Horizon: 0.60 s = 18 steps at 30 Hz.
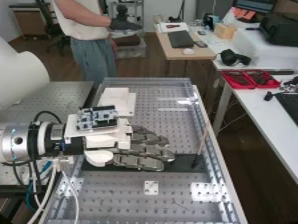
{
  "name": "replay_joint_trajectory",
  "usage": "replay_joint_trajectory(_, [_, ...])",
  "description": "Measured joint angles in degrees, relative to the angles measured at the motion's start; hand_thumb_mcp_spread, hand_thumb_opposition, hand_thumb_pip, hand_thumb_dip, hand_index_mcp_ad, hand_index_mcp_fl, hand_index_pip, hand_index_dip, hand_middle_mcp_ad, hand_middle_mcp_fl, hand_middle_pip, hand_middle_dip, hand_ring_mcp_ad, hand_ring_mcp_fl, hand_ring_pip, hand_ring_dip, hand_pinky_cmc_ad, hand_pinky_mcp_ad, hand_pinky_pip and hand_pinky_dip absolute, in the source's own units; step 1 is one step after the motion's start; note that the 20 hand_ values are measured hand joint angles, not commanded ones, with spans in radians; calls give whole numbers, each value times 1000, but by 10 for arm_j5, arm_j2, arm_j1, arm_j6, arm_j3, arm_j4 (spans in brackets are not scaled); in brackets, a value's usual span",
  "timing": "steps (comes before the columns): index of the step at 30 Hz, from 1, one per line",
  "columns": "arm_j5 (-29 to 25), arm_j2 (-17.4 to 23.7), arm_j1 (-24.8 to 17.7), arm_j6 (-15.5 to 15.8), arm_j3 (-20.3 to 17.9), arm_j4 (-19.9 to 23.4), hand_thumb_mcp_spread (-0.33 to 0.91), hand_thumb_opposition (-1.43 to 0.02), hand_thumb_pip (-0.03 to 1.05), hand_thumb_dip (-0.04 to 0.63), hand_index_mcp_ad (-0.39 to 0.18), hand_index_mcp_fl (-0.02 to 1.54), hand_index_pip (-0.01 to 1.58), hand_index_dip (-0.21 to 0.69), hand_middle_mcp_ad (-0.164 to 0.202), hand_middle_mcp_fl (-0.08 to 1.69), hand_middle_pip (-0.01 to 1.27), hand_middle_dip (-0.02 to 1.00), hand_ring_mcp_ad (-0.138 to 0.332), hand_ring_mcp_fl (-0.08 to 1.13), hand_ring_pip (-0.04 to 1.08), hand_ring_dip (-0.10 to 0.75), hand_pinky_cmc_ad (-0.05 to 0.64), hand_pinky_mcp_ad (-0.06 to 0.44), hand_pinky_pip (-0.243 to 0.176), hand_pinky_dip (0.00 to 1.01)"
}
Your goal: Grab the bearing and place it in the white container
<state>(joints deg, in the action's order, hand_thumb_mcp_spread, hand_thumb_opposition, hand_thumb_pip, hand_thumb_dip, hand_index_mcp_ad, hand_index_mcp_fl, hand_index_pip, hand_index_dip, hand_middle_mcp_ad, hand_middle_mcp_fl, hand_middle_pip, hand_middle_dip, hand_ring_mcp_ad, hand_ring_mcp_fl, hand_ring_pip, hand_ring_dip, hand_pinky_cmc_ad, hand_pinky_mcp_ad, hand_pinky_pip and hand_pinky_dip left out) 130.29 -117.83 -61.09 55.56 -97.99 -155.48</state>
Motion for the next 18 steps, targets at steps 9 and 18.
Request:
replay_joint_trajectory(9, [31,-32,4,19,34,-29,449,-775,524,188,-159,93,887,65,21,23,152,155,178,3,87,21,312,213,-89,176])
replay_joint_trajectory(18, [52,-52,1,18,48,-32,463,-785,524,206,-152,89,1033,101,19,0,150,155,166,3,87,21,316,229,-89,176])
